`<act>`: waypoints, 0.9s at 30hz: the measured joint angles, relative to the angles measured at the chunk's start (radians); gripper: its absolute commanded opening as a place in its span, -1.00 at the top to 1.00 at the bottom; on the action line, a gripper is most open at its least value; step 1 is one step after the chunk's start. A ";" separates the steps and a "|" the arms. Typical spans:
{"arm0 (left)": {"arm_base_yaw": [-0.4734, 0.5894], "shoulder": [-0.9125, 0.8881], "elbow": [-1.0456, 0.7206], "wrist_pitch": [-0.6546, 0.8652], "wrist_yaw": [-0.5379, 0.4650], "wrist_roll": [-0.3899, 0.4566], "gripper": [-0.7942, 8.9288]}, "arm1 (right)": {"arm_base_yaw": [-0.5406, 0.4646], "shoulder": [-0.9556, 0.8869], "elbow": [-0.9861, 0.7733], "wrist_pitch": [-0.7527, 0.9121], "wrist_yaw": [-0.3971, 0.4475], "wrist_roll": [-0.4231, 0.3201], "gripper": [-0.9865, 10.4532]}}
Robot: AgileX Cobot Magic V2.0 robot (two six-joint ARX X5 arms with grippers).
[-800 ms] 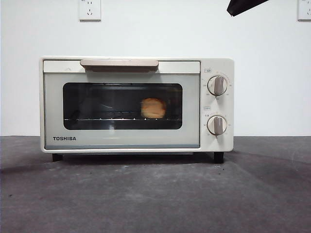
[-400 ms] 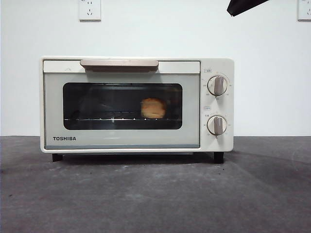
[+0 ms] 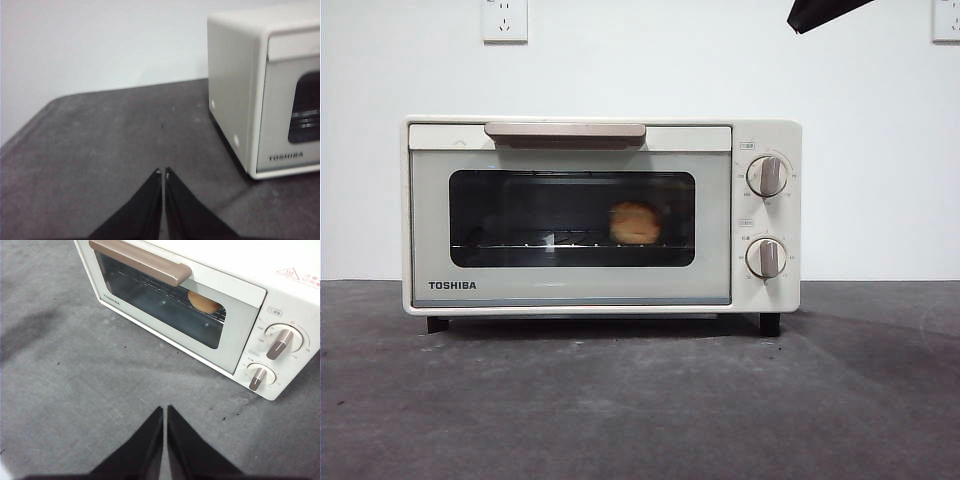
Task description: The left arm flap open the oven, the right arm pick bread and place it into oven, the left arm flap close the oven
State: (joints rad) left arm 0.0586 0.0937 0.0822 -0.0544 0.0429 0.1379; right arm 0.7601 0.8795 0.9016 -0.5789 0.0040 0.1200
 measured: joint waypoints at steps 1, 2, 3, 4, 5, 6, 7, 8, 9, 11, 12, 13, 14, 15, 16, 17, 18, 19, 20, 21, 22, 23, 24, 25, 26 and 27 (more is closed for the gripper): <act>0.000 -0.006 -0.010 -0.001 0.000 0.001 0.79 | 0.000 0.000 0.000 0.000 0.000 0.000 0.81; 0.000 -0.013 -0.021 -0.002 0.000 0.002 0.79 | 0.000 0.000 0.000 0.000 0.000 0.000 0.81; 0.000 -0.021 -0.033 -0.007 0.000 0.002 0.79 | 0.000 0.000 0.000 0.000 0.000 0.000 0.81; 0.000 -0.027 -0.039 -0.017 0.000 0.002 0.79 | 0.000 0.000 0.000 0.000 0.000 0.000 0.81; 0.000 -0.033 -0.047 -0.026 0.000 0.002 0.79 | 0.000 0.000 0.000 0.000 0.000 0.000 0.81; 0.000 -0.040 -0.049 -0.043 0.000 0.002 0.79 | 0.000 0.000 0.000 0.000 0.000 0.000 0.81; 0.000 -0.044 -0.049 -0.049 0.000 0.002 0.79 | 0.000 0.000 0.000 0.000 0.000 0.000 0.81; 0.000 -0.052 -0.049 -0.054 0.000 0.002 0.79 | 0.000 0.000 0.000 0.000 0.000 0.000 0.81; 0.000 -0.062 -0.050 -0.059 0.000 0.002 0.79 | 0.000 0.000 0.000 0.000 0.000 0.000 0.81; 0.000 -0.084 -0.050 -0.089 0.000 0.003 0.79 | 0.000 0.000 0.000 0.000 0.000 0.000 0.81; 0.000 -0.090 -0.050 -0.111 0.000 0.003 0.79 | 0.000 0.000 0.000 0.000 0.000 0.000 0.81; 0.000 -0.090 -0.050 -0.122 0.000 0.003 0.79 | 0.000 0.000 0.000 0.000 0.000 0.000 0.81; 0.000 -0.089 -0.050 -0.126 -0.001 0.003 0.79 | 0.000 0.000 0.000 0.000 0.000 0.000 0.81; 0.000 -0.089 -0.050 -0.126 -0.001 0.002 0.79 | 0.000 0.000 0.000 0.000 0.000 0.000 0.81; 0.000 -0.089 -0.050 -0.126 -0.001 0.002 0.79 | 0.000 0.000 0.000 0.000 0.000 0.000 0.81; 0.000 -0.089 -0.050 -0.126 -0.001 0.002 0.79 | 0.000 0.000 0.000 0.000 0.000 0.000 0.81; 0.000 -0.089 -0.050 -0.126 0.000 0.002 0.79 | 0.000 0.000 0.000 0.000 0.000 0.000 0.81; 0.000 -0.089 -0.050 -0.126 0.000 0.002 0.79 | 0.000 0.000 0.000 0.000 0.000 0.000 0.81; 0.000 -0.089 -0.050 -0.126 -0.001 0.002 0.79 | 0.000 0.000 0.000 0.000 0.000 0.000 0.81; 0.000 -0.089 -0.050 -0.126 -0.001 0.002 0.79 | 0.000 0.000 0.000 0.000 0.000 0.000 0.81; 0.000 -0.089 -0.050 -0.126 0.000 0.002 0.79 | 0.000 0.000 0.000 0.000 0.000 0.000 0.81; 0.000 -0.089 -0.050 -0.126 -0.001 0.002 0.79 | 0.000 0.000 0.000 0.000 0.000 0.000 0.82; 0.000 -0.089 -0.050 -0.126 -0.001 0.002 0.79 | 0.000 0.000 0.000 0.000 0.000 0.000 0.81; 0.000 -0.089 -0.050 -0.126 0.000 0.002 0.79 | 0.000 0.000 0.000 0.001 0.000 0.000 0.81; 0.000 -0.089 -0.050 -0.126 -0.001 0.002 0.79 | 0.000 0.000 0.000 0.000 0.000 0.000 0.81; 0.000 -0.089 -0.050 -0.126 0.000 0.002 0.79 | 0.000 0.000 0.000 0.000 0.000 0.000 0.81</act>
State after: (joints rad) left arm 0.0586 0.0048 0.0326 -0.1799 0.0425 0.1398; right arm 0.7601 0.8795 0.9016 -0.5785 0.0040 0.1200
